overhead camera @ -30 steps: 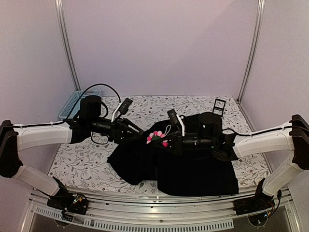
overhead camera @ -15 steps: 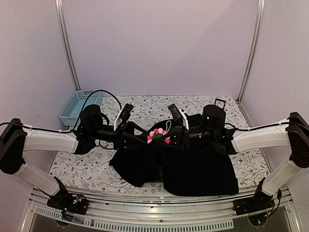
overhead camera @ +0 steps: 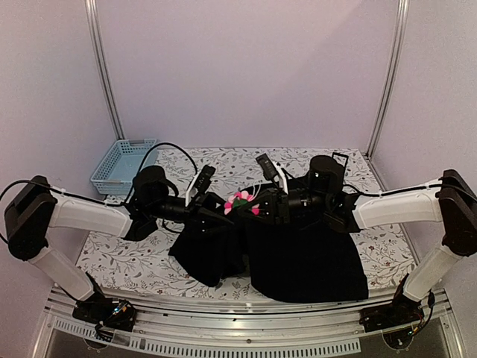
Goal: Pin the brooch onto the clothing
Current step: Pin the flattened clothing at the center of the board.
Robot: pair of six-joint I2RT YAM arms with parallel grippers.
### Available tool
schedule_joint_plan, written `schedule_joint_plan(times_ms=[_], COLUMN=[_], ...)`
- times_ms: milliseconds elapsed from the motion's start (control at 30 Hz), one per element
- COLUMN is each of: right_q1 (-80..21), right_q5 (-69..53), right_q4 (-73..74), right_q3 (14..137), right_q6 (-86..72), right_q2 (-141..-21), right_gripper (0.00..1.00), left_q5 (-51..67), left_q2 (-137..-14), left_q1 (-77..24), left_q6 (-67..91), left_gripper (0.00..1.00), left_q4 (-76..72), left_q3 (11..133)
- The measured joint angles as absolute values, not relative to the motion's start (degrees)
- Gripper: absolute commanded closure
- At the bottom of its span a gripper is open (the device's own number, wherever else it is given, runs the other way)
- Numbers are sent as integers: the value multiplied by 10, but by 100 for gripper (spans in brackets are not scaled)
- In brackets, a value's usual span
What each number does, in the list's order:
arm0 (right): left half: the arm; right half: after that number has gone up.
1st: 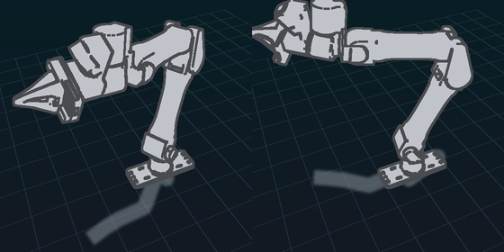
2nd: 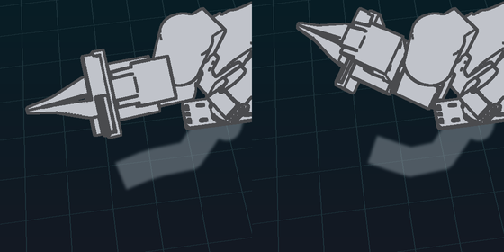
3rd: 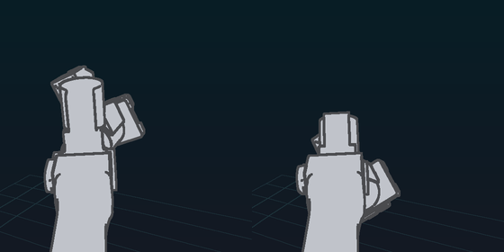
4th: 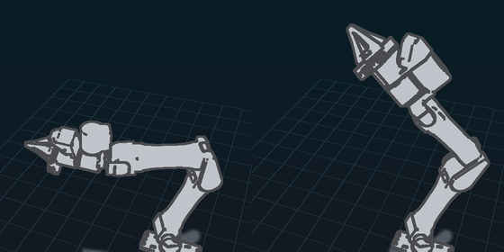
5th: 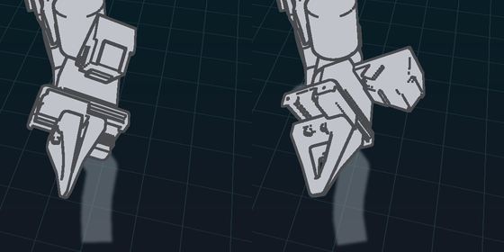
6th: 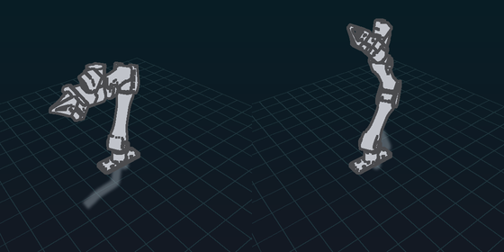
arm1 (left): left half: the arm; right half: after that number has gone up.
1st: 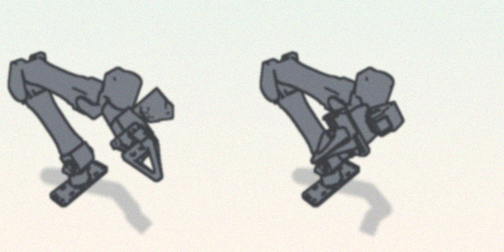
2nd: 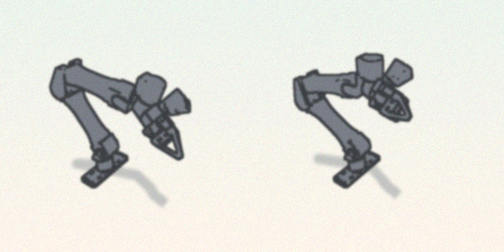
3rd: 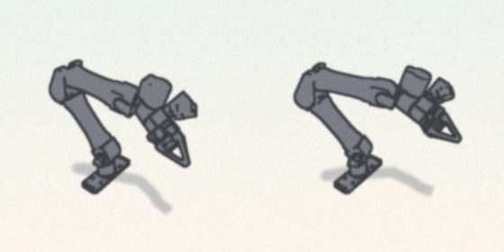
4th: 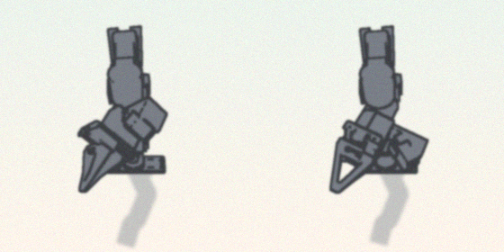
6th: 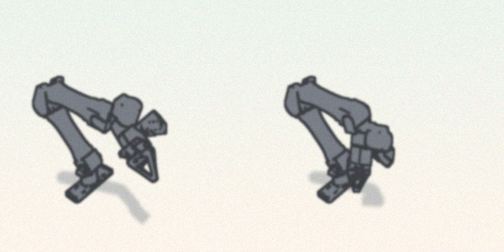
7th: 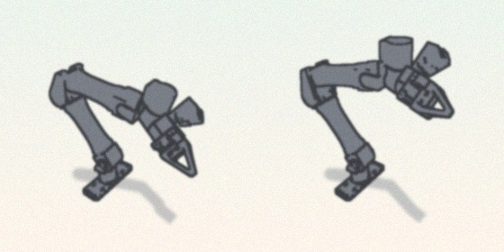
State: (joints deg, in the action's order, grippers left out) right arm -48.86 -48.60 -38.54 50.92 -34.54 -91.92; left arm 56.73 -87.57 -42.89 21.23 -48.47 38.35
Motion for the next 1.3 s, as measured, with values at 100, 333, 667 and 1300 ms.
schedule_joint_plan(times_ms=[100,333,667,1300], right_q1=[-488,-488,-474,-471], right_q5=[-487,-493,-519,-496], right_q4=[-382,-377,-406,-399], right_q3=[515,521,522,522], right_q6=[-344,-342,-344,-339], right_q2=[-926,-933,-943,-961], right_gripper=[100,100,94,42], left_q5=[557,529,516,501], left_q2=[-877,-877,-887,-900], left_q1=[-431,-439,-436,-437], left_q6=[211,212,240,252], left_gripper=[57,85,100,100], left_q4=[-489,-509,-533,-529], left_q3=[384,384,377,378])
